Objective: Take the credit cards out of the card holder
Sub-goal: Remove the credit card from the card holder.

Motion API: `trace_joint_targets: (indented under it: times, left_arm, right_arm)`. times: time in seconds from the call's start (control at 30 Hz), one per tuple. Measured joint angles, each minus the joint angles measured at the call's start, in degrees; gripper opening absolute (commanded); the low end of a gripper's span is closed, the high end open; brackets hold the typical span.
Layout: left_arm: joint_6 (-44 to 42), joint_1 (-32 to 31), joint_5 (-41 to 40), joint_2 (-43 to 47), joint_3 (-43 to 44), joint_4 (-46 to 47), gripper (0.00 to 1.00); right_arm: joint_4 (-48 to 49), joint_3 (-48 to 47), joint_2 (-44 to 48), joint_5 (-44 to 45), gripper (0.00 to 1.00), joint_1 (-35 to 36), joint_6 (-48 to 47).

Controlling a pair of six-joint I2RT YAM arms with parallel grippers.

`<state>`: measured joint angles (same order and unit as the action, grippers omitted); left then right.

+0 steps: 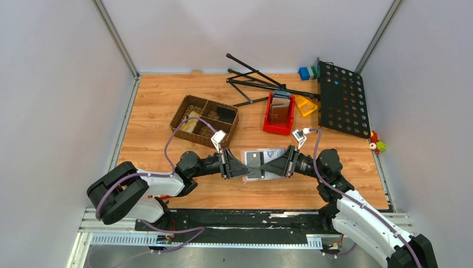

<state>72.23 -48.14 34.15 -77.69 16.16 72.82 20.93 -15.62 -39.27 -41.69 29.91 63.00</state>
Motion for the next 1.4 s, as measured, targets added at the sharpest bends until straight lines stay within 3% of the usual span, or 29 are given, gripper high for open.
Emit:
trace_joint_targets:
  times: [0.1, 0.2, 0.33, 0.47, 0.83, 1.17, 1.4]
  left_arm:
    - [0.57, -0.02, 0.09, 0.00, 0.00, 1.62, 0.02]
    - [0.94, -0.04, 0.15, 0.00, 0.00, 2.91, 0.11]
    - [1.40, -0.11, 0.17, 0.00, -0.04, 3.54, 0.22]
    - [1.51, -0.11, 0.11, 0.00, -0.44, 4.66, 0.23]
    - [1.36, 0.83, -0.22, 1.25, -2.29, 4.68, 0.00]
    - [1.38, 2.58, -0.83, 5.51, -4.48, 3.10, 0.00]
    - [-0.09, 4.52, -0.79, 9.86, -4.87, -3.69, 0.00]
  right_arm:
    - [2.29, 0.28, 0.15, -0.46, 0.07, 0.00, 1.29]
    - [3.39, 0.28, 0.15, -0.63, 0.00, 0.00, 1.92]
    - [3.43, 0.28, 0.85, -0.63, 0.00, 0.00, 2.14]
    - [1.55, 0.28, 3.06, -0.17, 0.00, -0.07, 1.55]
    - [-3.61, 0.28, 5.33, 0.92, 0.00, -0.11, -0.31]
    - [-4.94, 0.33, 5.42, 2.01, 0.00, -0.66, -1.25]
    - [-7.06, 0.37, 5.81, 2.64, 0.00, -1.62, -2.89]
